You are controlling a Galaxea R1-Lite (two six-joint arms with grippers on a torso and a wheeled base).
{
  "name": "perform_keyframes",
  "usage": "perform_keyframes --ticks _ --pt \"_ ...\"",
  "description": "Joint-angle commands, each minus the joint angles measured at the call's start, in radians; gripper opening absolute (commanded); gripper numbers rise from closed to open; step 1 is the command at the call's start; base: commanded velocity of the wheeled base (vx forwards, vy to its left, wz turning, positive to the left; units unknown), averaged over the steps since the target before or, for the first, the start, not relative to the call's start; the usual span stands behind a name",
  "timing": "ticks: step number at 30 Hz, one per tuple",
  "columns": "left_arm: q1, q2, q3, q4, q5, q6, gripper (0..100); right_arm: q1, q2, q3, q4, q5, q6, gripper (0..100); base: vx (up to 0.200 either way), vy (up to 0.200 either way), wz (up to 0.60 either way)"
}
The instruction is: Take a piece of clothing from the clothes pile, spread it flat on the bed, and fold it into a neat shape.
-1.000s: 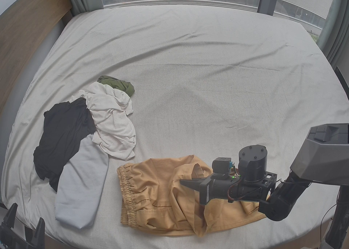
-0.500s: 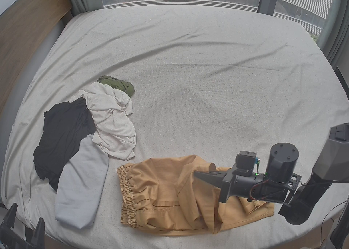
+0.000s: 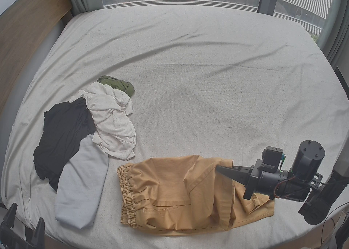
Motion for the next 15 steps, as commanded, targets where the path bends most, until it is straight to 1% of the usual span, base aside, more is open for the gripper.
perform_keyframes --ticks 1,2,4,5,6,7,9,12,13,15 --pt "0.001 -0.016 0.018 -0.003 -0.002 0.004 100 -0.017 -0.029 0.013 0.000 0.004 0.001 0 0.000 0.000 0.00" --pt "0.001 -0.013 -0.004 -0.032 -0.004 -0.014 100 -0.026 -0.038 0.019 0.000 0.017 0.001 0 0.000 0.000 0.00" --pt "0.001 0.087 -0.194 -0.148 -0.002 -0.048 100 -0.032 -0.049 0.019 0.000 0.029 0.001 0 0.000 0.000 0.00" --pt "-0.005 0.192 -0.321 -0.214 -0.004 -0.050 100 -0.034 -0.052 0.017 0.000 0.032 0.002 0 0.000 0.000 0.00" --pt "-0.020 0.266 -0.392 -0.225 -0.002 -0.048 100 -0.034 -0.052 0.014 0.000 0.034 0.004 0 0.000 0.000 0.00" --pt "-0.060 0.326 -0.444 -0.211 -0.008 -0.048 100 -0.031 -0.051 0.011 0.000 0.034 0.004 0 0.000 0.000 0.00" --pt "-0.116 0.409 -0.467 -0.185 -0.014 -0.051 100 -0.026 -0.046 0.014 0.000 0.030 0.004 0 0.000 0.000 0.00" --pt "-0.163 0.533 -0.446 -0.204 -0.053 -0.062 100 -0.031 -0.044 0.019 0.000 0.032 0.004 0 0.000 0.000 0.00" --pt "-0.188 0.596 -0.450 -0.228 -0.070 -0.100 100 -0.034 -0.043 0.019 0.000 0.032 0.004 0 0.000 0.000 0.00" --pt "-0.205 0.642 -0.455 -0.251 -0.073 -0.133 100 -0.037 -0.041 0.019 0.000 0.034 0.004 0 0.000 0.000 0.00"
